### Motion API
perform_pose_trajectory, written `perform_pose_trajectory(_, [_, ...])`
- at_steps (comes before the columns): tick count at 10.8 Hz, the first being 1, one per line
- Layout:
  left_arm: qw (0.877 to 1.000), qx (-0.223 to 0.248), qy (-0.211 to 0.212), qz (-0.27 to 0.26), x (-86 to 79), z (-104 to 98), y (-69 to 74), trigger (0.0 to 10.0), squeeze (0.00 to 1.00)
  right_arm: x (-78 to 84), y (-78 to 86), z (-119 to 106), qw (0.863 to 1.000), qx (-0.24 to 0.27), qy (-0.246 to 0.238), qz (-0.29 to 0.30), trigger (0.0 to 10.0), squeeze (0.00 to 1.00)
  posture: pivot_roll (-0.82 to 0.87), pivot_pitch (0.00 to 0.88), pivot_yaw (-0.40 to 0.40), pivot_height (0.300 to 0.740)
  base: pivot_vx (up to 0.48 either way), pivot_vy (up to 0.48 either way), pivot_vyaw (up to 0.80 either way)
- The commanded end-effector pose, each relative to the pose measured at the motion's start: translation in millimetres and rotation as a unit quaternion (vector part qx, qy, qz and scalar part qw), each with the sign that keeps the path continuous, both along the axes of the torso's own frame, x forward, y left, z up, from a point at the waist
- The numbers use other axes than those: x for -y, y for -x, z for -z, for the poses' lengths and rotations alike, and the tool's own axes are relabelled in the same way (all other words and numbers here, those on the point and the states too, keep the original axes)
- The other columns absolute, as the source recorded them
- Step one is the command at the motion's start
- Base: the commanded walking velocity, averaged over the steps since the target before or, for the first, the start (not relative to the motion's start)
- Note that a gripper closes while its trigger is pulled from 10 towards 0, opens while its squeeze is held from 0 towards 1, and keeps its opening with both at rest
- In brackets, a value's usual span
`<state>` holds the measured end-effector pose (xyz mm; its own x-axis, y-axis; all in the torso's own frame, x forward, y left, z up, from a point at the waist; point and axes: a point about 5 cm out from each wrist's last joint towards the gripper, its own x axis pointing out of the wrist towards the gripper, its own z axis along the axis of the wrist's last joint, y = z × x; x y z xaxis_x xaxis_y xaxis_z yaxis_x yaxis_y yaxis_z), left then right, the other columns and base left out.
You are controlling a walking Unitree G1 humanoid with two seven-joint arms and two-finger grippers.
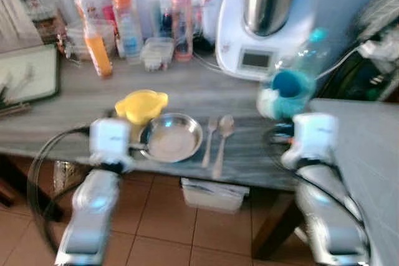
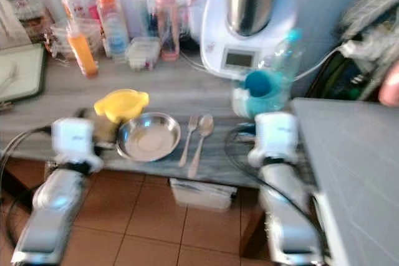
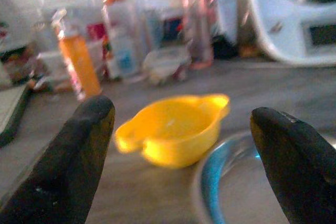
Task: Setting the table
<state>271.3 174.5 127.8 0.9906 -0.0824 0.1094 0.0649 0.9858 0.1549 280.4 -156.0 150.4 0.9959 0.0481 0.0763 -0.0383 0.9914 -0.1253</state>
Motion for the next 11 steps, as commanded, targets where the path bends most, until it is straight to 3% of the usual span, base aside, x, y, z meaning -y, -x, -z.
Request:
perform_pose_trajectory(1, [1.000, 0.005, 0.002, 0.015, 6.4, -2.6, 4.7, 10.0, 0.00, 8.9, 0.2, -5.8, 1.000, 0.011, 0.006, 0.013, 10.0, 0.00, 0.05, 0.024, 0.018, 0.740, 0.000, 0.000, 0.00])
perform_pose_trajectory(5, [0.997, -0.019, 0.009, 0.071, -1.1, 1.8, 27.8, 10.0, 0.00, -2.8, -2.3, -2.0, 1.000, -0.002, 0.002, -0.029, 10.0, 0.00, 0.07, 0.025, 0.012, 0.740, 0.000, 0.000, 0.00])
perform_pose_trajectory(8, [0.988, -0.038, 0.016, 0.147, 6.9, -1.9, 35.8, 10.0, 0.00, -10.6, -7.1, -3.6, 0.997, -0.007, -0.002, -0.081, 10.0, 0.00, 0.07, 0.030, 0.003, 0.740, 0.000, 0.000, 0.00])
perform_pose_trajectory(11, [0.987, -0.035, 0.018, 0.159, 5.5, -9.1, 39.4, 10.0, 0.00, -20.4, -30.1, -1.4, 0.992, -0.022, -0.013, -0.122, 10.0, 0.00, 0.10, 0.051, -0.004, 0.740, 0.000, 0.000, 0.00])
